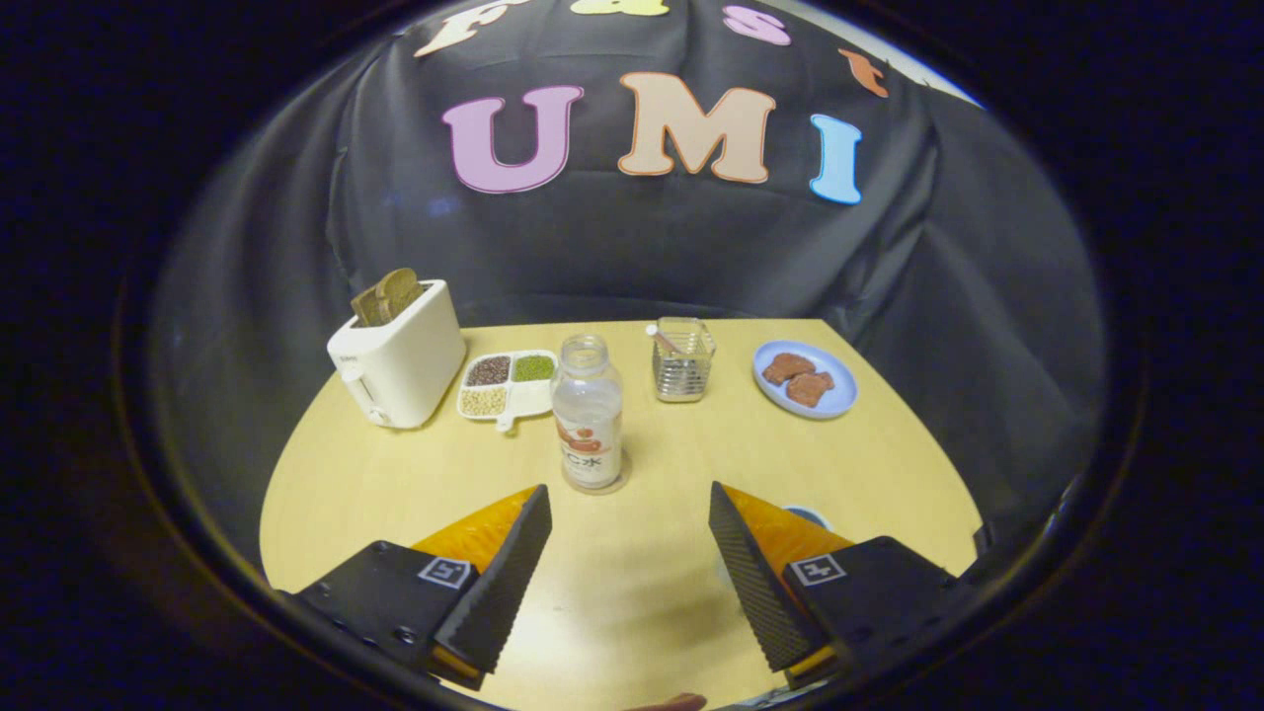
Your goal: Take the bottle from table, then pour the juice into the cup, finally place the bottle on the coaster
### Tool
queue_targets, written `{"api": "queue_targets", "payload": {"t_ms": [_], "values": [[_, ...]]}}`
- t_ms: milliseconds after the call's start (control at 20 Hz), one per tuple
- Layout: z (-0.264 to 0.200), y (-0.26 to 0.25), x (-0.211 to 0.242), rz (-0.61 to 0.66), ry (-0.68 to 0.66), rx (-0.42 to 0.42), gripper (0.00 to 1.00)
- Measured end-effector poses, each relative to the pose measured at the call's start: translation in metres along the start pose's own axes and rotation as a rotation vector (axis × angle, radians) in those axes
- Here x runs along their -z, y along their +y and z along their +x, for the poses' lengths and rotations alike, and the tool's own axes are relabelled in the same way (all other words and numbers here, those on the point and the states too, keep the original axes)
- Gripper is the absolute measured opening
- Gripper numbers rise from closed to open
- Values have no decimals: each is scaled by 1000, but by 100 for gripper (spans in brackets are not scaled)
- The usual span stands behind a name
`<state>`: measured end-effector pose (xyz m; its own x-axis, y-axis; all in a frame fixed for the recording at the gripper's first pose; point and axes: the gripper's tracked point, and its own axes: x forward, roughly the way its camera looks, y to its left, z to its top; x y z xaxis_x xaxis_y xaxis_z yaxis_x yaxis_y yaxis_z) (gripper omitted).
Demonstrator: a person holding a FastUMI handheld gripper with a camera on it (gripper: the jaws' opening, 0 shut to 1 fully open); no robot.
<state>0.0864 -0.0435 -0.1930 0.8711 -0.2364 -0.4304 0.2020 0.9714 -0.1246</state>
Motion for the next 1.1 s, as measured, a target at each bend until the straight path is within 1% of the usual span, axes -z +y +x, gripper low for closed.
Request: {"api": "queue_targets", "payload": {"t_ms": [100, 300, 600, 800, 950, 1100], "values": [[-11, -9, -8, -21, -14, -14, 100], [-34, -16, -26, -44, -49, -82, 100], [-72, -27, -60, -62, -113, -156, 100], [-94, -41, -74, -70, -155, -156, 100], [-103, -54, -76, -80, -164, -140, 100], [-110, -61, -79, -64, -173, -136, 100]]}}
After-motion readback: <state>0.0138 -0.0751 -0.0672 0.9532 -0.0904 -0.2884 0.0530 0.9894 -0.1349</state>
